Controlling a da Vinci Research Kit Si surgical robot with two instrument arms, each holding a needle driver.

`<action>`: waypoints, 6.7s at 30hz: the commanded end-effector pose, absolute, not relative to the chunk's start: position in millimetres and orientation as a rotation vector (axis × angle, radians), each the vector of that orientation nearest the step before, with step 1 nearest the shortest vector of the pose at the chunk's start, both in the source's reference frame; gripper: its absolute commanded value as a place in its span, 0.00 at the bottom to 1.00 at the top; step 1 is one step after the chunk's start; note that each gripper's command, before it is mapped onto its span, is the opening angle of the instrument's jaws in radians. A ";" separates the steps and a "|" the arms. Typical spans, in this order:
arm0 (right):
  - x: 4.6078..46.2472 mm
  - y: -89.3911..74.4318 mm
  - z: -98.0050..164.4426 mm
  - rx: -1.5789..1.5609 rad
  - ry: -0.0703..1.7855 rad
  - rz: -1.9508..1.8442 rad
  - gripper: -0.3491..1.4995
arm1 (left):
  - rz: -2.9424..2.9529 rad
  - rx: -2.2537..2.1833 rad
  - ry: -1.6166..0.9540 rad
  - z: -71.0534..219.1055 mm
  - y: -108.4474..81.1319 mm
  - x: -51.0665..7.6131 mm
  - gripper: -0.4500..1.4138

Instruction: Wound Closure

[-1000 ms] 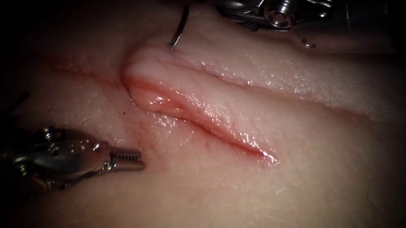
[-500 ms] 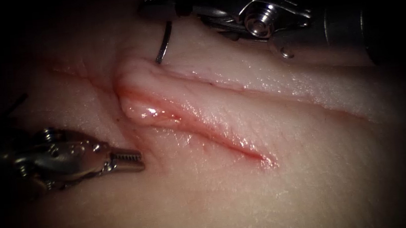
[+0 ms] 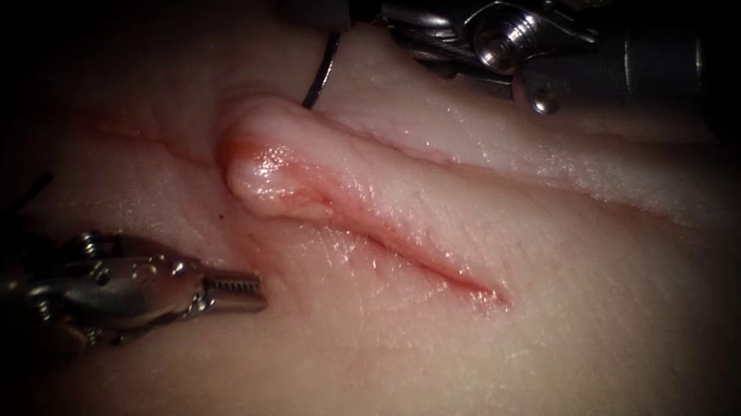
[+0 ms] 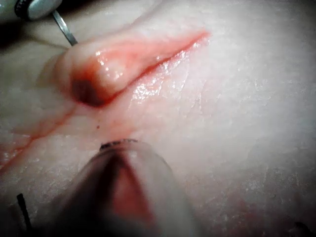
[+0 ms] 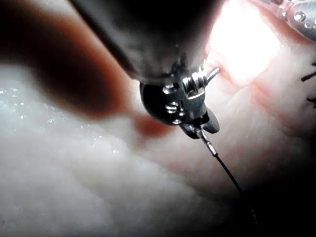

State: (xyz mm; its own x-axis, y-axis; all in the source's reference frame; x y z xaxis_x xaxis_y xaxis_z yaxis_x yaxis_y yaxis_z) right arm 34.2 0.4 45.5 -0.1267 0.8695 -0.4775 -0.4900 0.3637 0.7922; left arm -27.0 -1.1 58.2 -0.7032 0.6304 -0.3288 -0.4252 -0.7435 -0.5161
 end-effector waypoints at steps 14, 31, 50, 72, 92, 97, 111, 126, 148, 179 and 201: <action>35.1 0.7 43.7 0.471 1.111 1.342 0.00 | 2.403 -0.664 -0.548 58.8 -1.5 -27.5 0.28; 39.1 -1.7 42.4 0.708 1.073 1.445 0.00 | 2.404 -0.665 -0.549 58.8 -1.4 -27.4 0.28; 39.3 -1.1 44.1 0.834 1.095 1.446 0.79 | 2.404 -0.665 -0.549 58.8 -1.4 -27.4 0.28; 37.3 1.6 41.5 0.253 0.905 0.735 0.93 | 2.405 -0.665 -0.549 58.8 -1.5 -27.3 0.28; 39.6 -0.9 41.7 0.096 0.756 0.517 0.00 | 2.406 -0.661 -0.552 58.7 -1.5 -27.3 0.28; 39.7 -1.4 42.1 0.086 0.756 0.512 0.00 | 2.406 -0.661 -0.554 58.6 -1.4 -27.2 0.28; 38.5 -3.5 45.0 0.436 0.899 0.793 0.00 | 2.416 -0.664 -0.553 58.4 -1.0 -26.0 0.28; 38.2 -5.4 45.3 0.688 1.017 1.035 0.00 | 2.449 -0.664 -0.518 57.5 0.3 -22.2 0.28; 32.8 -1.2 43.8 0.814 1.224 1.175 0.67 | 2.614 -1.024 -0.490 58.2 1.5 -22.1 0.33; 30.2 -0.9 44.4 0.796 1.271 1.146 0.56 | 2.645 -1.579 -0.417 57.6 3.4 -28.7 0.37; 30.5 -1.7 44.0 0.800 1.271 1.143 0.30 | 2.125 -1.483 -0.963 47.2 5.9 -28.1 0.00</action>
